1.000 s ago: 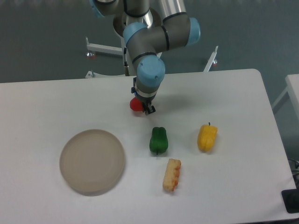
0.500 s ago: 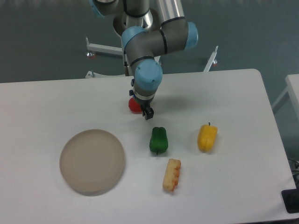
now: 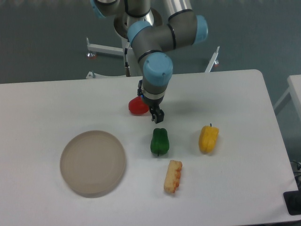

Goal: Place the red pepper on the table

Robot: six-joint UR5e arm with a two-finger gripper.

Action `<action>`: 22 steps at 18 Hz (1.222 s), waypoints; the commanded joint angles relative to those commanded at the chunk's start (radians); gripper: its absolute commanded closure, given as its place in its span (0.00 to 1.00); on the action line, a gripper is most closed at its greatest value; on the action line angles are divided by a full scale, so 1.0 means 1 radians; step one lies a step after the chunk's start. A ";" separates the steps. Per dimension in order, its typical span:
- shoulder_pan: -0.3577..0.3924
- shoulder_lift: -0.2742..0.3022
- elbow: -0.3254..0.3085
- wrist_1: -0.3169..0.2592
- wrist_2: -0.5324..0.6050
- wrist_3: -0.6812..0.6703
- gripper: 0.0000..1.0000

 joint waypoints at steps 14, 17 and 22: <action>0.126 -0.189 0.387 -0.170 0.012 0.000 0.00; 0.127 -0.201 0.393 -0.166 0.032 0.000 0.00; 0.141 -0.216 0.404 -0.160 0.032 0.034 0.00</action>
